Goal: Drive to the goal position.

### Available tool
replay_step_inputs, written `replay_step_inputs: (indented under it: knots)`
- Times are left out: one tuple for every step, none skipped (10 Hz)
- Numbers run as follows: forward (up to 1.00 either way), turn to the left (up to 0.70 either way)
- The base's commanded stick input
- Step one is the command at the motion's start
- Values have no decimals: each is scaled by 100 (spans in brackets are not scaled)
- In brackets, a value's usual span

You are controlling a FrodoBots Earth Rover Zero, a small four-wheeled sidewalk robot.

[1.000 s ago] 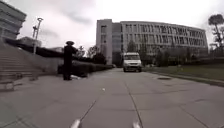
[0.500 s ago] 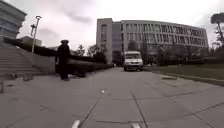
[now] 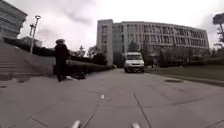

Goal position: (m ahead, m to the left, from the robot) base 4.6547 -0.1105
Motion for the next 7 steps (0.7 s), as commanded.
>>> replay_step_inputs:
  knots:
    - [70, 0]
    - [70, 0]
    - [70, 0]
    - [70, 0]
    - [70, 0]
    - [70, 0]
    - [70, 0]
